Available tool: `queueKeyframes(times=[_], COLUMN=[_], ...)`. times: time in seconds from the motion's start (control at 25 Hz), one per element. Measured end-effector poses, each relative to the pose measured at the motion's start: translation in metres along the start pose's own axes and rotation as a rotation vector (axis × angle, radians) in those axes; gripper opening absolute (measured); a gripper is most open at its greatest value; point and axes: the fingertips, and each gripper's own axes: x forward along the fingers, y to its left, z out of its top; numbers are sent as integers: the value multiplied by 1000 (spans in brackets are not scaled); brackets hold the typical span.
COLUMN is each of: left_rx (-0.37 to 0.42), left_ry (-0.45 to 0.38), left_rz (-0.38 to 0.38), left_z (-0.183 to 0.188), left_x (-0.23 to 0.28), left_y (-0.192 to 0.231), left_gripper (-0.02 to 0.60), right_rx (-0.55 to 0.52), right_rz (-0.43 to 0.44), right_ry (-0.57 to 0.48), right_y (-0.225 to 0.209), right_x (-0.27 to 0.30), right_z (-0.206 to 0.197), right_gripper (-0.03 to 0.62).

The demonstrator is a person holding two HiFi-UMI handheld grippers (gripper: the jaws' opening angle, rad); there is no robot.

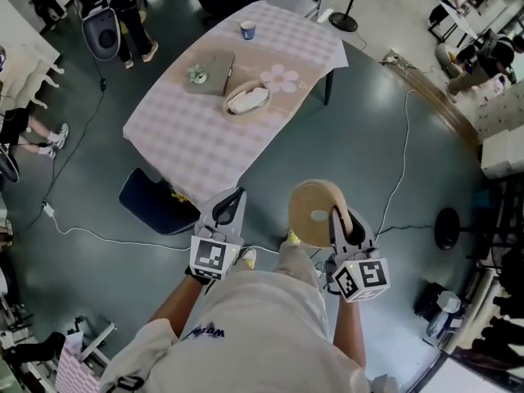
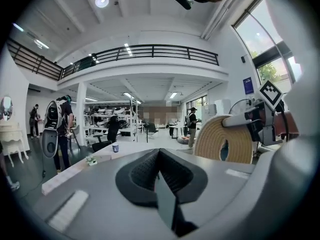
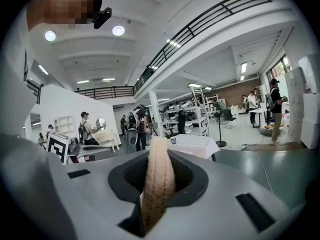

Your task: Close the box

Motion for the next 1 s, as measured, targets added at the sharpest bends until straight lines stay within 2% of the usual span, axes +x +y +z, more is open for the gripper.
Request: queueKeyframes(times=[0.24, 0.48, 0.76, 1.0], left_rx=[-7, -50, -77, -138], left_ry=[25, 16, 11, 27], left_rz=[133, 260, 387, 519], left_z=[19, 32, 43, 24], left_x=[60, 104, 114, 96], left_y=[-1, -7, -4, 19], left_gripper=[2, 2, 2, 2], right_rx=[49, 49, 65, 77], right_rz=[152, 280, 379, 453], right_ry=[20, 53, 53, 70], right_y=[-63, -110, -140, -127], right_x=[47, 87, 127, 149], right_z=[19, 42, 66, 71], right_gripper=[61, 60, 61, 61])
